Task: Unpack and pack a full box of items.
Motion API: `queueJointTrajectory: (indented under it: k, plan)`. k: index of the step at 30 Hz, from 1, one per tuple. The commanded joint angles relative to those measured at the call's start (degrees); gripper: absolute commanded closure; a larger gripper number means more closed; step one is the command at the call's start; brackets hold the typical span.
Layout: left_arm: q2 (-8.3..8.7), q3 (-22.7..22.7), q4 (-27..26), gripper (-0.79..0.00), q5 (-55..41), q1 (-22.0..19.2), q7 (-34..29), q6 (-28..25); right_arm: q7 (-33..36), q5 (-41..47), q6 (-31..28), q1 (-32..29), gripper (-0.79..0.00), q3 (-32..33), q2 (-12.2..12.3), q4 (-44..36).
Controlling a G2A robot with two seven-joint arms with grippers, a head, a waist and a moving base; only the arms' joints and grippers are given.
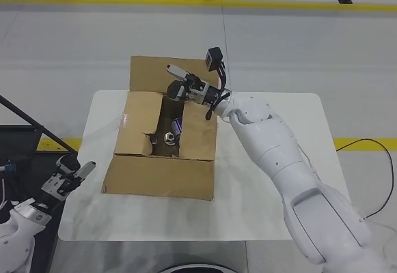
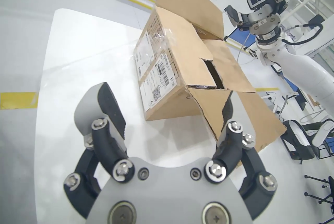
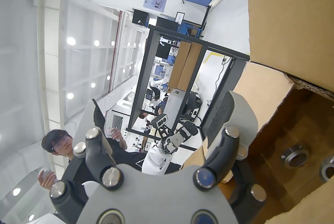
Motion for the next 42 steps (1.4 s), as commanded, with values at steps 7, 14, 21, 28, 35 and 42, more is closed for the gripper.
queueJointTrajectory:
  k: [7, 14, 21, 28, 35, 42]
  plan:
    - [0.05, 0.8, -0.6, -0.785, 1.6, -0.2, -0.3, -0.5, -0.9, -1.1, 1.2, -0.9, -0.785, -0.4, 0.0, -1.2]
    - [-0.4, 2.2, -1.0, -0.785, -1.7, -1.1, 4.3, 4.0, 2.3, -4.3, 13.7, -3.2, -0.785, -1.4, 0.3, -5.3]
    - [-0.7, 1.9, -1.3, -0.785, -5.1, -0.7, 6.5, 5.3, 2.8, -5.4, 20.5, -4.3, -0.785, -1.9, -0.1, -5.0]
    - [-0.78, 1.9, -1.9, -0.785, -5.8, 0.0, 5.9, 4.6, 3.1, -4.3, 20.8, -5.3, -0.785, -2.6, -1.5, -3.5]
    - [-0.83, 2.5, -2.6, -0.785, -5.7, 0.4, 5.0, 3.8, 1.8, -3.4, 17.4, -5.0, -0.785, -3.0, -3.3, -1.4]
    - [-0.77, 3.7, -3.2, -0.785, -4.9, -0.2, 3.6, 3.1, 1.5, -1.7, 13.5, -3.9, -0.785, -2.2, -4.6, 0.4]
